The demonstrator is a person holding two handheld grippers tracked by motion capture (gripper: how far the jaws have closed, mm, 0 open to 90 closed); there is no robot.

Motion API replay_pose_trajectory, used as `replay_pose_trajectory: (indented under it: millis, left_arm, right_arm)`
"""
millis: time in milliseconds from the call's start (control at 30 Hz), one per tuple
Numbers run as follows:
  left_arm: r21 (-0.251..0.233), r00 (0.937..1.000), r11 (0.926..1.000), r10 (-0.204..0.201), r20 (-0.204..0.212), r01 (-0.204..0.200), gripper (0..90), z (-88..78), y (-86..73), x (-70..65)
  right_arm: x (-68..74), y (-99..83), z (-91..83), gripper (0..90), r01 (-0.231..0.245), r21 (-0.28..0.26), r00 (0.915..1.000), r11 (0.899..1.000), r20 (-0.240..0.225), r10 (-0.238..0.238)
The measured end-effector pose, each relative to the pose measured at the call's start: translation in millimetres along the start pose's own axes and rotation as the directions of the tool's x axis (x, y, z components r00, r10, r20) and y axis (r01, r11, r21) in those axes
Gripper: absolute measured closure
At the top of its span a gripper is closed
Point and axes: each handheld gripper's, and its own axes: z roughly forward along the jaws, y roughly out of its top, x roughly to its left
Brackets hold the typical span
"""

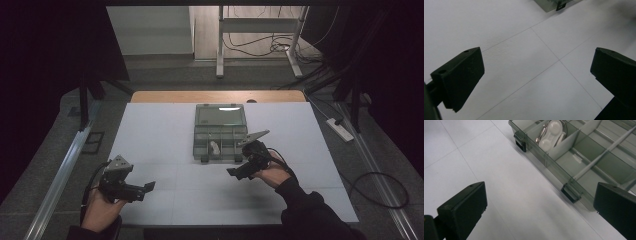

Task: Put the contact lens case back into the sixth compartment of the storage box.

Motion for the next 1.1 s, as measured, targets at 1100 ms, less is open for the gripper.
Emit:
replay_pose_trajectory:
  millis: [1100]
  left_arm:
    - [0.001,1.0,1.0,0.004,-0.001,-0.004,0.0,0.3,0.2,-0.7]
  right_arm:
    - [-9.6,-44.5,-43.7,0.0,-0.053,-0.029,0.9963,0.998,0.066,0.055]
